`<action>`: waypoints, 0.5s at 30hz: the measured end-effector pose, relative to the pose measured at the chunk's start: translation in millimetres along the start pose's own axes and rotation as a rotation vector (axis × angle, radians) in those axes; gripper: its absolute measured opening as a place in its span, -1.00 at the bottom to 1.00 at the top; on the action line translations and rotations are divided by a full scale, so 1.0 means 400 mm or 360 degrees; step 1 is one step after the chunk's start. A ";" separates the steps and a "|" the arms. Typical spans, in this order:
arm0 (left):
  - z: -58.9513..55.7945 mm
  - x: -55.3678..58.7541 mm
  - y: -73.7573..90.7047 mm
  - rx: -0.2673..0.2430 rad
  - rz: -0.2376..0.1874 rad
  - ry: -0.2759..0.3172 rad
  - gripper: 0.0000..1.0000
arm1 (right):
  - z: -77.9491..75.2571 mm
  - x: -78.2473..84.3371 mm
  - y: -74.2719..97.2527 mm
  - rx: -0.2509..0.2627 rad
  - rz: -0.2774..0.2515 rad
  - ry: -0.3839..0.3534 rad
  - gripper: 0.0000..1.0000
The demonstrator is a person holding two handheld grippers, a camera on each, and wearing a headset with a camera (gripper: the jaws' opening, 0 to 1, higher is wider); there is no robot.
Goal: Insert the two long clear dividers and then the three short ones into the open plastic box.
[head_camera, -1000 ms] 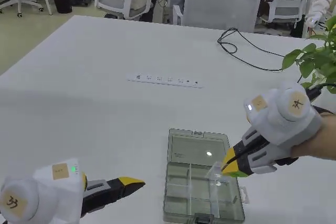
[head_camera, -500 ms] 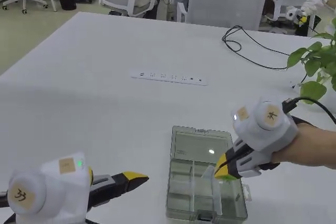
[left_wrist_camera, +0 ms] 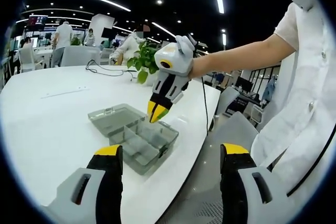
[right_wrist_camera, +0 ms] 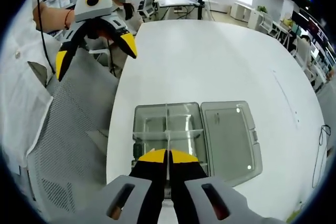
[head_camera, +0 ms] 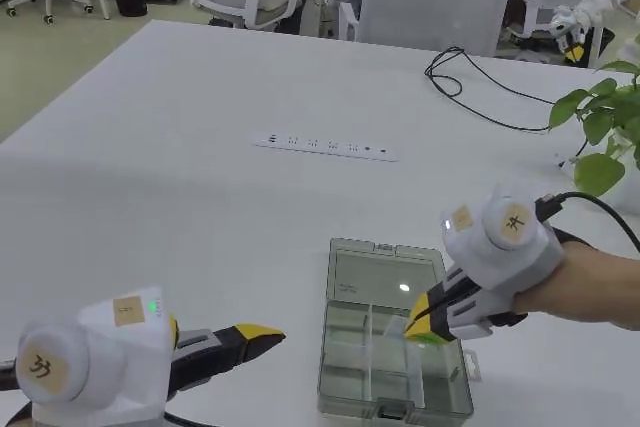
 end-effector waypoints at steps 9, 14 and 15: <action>0.000 0.000 -0.002 0.0002 -0.0006 0.0004 0.53 | -0.006 0.000 -0.005 0.0009 -0.0051 -0.0048 -0.95; 0.000 0.002 -0.002 0.0001 -0.0004 0.0008 0.52 | -0.004 -0.001 -0.007 0.0018 -0.0074 -0.0047 -0.95; 0.000 0.002 -0.002 0.0002 -0.0004 0.0007 0.52 | -0.003 0.000 -0.009 0.0018 -0.0073 -0.0041 -0.95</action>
Point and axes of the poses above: the centre of the closed fingertips' face, and the gripper's own axes: y roughly backward along the fingers, z roughly to its left, x roughly out of its underside, the point moved 6 cm from there along y, roughly backward along the fingers, and after that the axes turned 9 degrees about -z, right-handed, at the moved point
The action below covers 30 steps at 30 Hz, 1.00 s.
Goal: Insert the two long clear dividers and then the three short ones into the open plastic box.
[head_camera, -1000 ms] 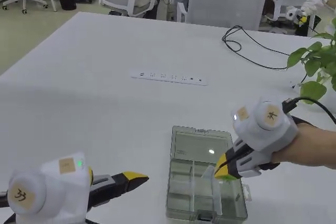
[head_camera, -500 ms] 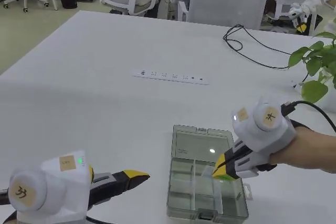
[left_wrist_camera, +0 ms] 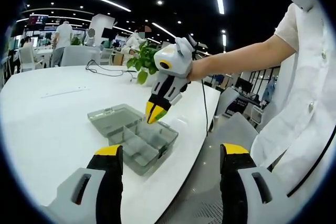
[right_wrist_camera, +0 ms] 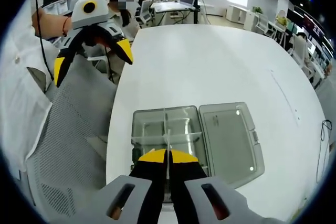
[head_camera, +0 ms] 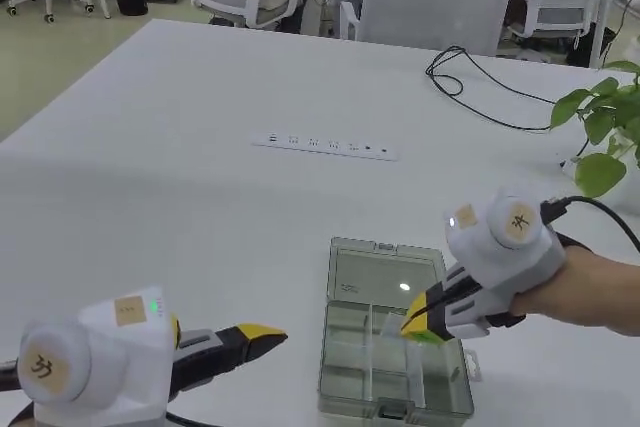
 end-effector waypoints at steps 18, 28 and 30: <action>-0.003 0.003 -0.002 0.0004 0.0001 0.0010 0.52 | 0.013 0.009 -0.010 0.0004 -0.0067 0.0130 -0.96; -0.002 0.004 -0.002 0.0009 0.0006 0.0007 0.52 | 0.017 0.014 -0.021 0.0005 -0.0052 0.0181 -0.96; -0.001 0.005 -0.002 0.0009 0.0010 0.0006 0.52 | 0.016 0.014 -0.028 0.0007 -0.0040 0.0179 -0.96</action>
Point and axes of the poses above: the centre of the closed fingertips' face, and the gripper's own axes: y roughly backward along the fingers, z roughly to its left, x roughly out of its underside, the point moved 6 cm from there along y, roughly backward along the fingers, and after that the axes turned 9 degrees about -z, right-handed, at the moved point
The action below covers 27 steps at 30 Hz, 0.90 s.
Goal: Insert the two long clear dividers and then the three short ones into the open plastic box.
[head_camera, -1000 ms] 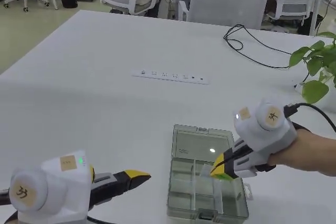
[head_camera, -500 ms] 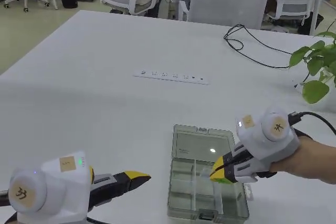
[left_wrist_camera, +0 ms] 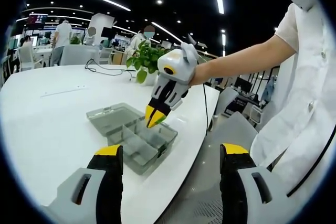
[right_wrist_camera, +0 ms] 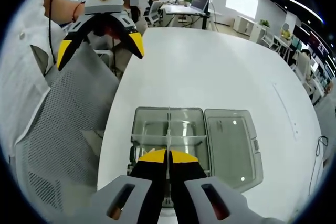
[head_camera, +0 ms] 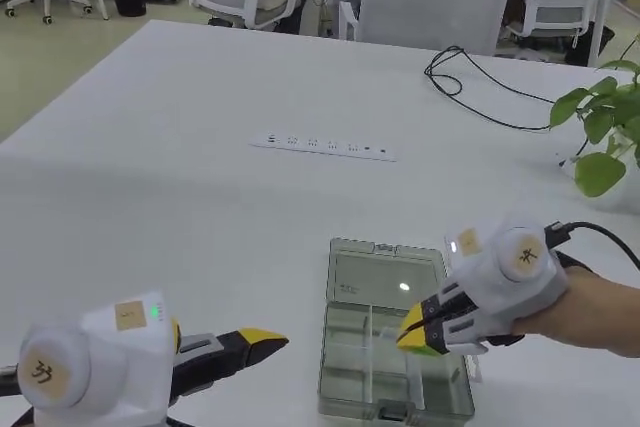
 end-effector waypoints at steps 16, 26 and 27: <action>0.000 0.002 -0.001 0.0001 0.0005 0.0002 0.52 | -0.001 0.034 -0.064 -0.0016 0.0218 -0.0007 -0.95; 0.002 0.002 0.000 -0.0001 0.0004 0.0006 0.52 | -0.001 0.044 -0.082 -0.0035 0.0327 0.0041 -0.95; 0.002 0.001 0.000 0.0000 0.0002 0.0006 0.52 | -0.001 0.044 -0.082 -0.0036 0.0328 0.0039 -0.95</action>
Point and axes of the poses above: the centre of the closed fingertips' face, and the gripper's own axes: y roughly backward along the fingers, z roughly to its left, x roughly out of its underside, the point moved 6 cm from there along y, roughly backward along the fingers, and after that the axes turned 9 degrees about -z, right-handed, at the moved point
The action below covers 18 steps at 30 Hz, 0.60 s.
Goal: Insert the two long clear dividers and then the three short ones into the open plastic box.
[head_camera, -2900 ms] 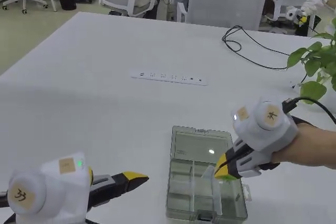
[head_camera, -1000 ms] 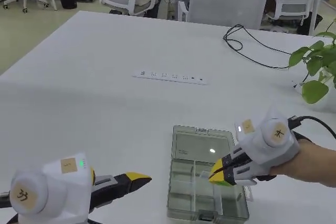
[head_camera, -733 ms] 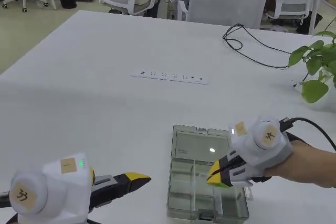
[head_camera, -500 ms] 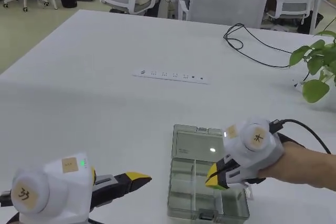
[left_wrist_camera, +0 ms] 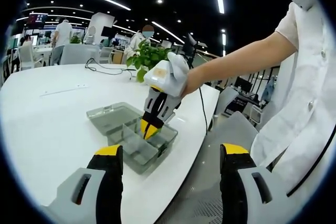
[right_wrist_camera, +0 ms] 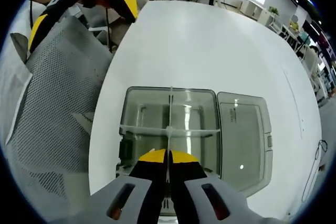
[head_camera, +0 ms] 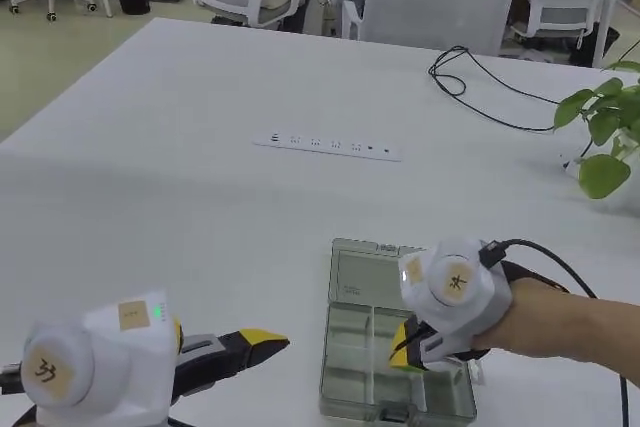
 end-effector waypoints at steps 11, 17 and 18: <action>0.001 0.004 -0.002 0.0006 0.0013 -0.0002 0.53 | 0.002 0.002 -0.003 0.0008 0.0016 0.0014 -0.95; 0.000 0.003 -0.001 0.0002 0.0012 0.0000 0.53 | 0.001 0.007 0.004 0.0047 -0.0048 -0.0085 -0.93; 0.000 0.003 -0.001 0.0001 0.0013 0.0000 0.53 | 0.000 0.007 0.007 0.0057 -0.0059 -0.0100 -0.92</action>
Point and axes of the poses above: the centre of the closed fingertips' face, and the gripper's own axes: y roughly backward along the fingers, z roughly to its left, x roughly out of its underside, the point moved 6 cm from there along y, roughly backward along the fingers, and after that the axes turned 9 degrees about -z, right-handed, at the moved point
